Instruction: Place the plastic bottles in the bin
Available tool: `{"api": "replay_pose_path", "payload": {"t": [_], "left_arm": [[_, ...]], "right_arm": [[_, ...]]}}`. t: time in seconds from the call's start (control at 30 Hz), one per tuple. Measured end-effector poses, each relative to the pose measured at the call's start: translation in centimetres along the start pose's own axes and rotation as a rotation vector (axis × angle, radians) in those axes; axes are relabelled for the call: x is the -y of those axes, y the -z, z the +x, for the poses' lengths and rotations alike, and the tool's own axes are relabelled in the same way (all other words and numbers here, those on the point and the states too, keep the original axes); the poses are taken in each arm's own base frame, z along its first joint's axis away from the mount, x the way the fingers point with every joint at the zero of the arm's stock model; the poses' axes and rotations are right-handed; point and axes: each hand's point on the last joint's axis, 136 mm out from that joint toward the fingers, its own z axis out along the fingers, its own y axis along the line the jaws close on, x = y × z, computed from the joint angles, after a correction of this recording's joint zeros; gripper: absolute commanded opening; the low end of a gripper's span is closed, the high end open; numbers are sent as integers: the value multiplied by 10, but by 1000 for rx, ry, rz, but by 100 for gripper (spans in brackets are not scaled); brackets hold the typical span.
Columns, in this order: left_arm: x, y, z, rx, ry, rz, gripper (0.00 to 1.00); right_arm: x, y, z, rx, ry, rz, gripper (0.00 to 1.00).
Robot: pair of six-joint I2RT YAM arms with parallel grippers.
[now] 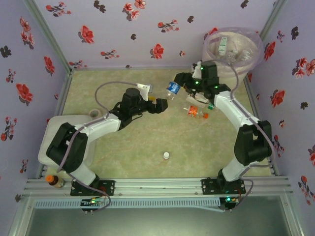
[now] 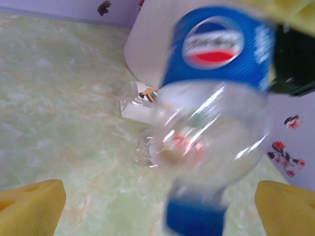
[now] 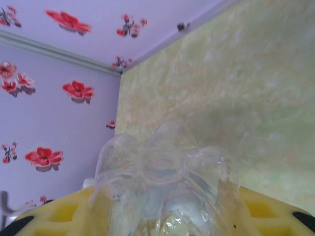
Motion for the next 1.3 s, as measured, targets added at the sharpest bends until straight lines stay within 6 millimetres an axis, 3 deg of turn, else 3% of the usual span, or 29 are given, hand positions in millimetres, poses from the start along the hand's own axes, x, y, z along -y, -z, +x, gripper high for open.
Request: {"api": "replay_pose_path", "payload": {"t": [0.13,0.33,0.43,0.53,0.7,0.93,1.1,1.3], "left_arm": [[-15,13,-8,72,114,-7,100],[-59,41,-10,159,272,-91,100],[-63,53,-14,185,296,-123,100],[-57,69,-25,224,296,-151,100],[-52,105,-39,288,273,-227,100],[-60,138,-19,259,246,-332,100],[-68,144,-3,227,249,-370,99],[-74,142,5,206,254,-389,98]], "right_arm": [[-31,64,-57,161,117,33,32],[-78,175,-130,466,338,171,16],[-86,209,-154,572,400,256,10],[-84,227,-177,649,439,358,4],[-61,216,-216,685,467,494,1],[7,154,-253,590,430,603,0],[52,116,-255,502,392,649,0],[85,78,-240,388,365,662,4]]}}
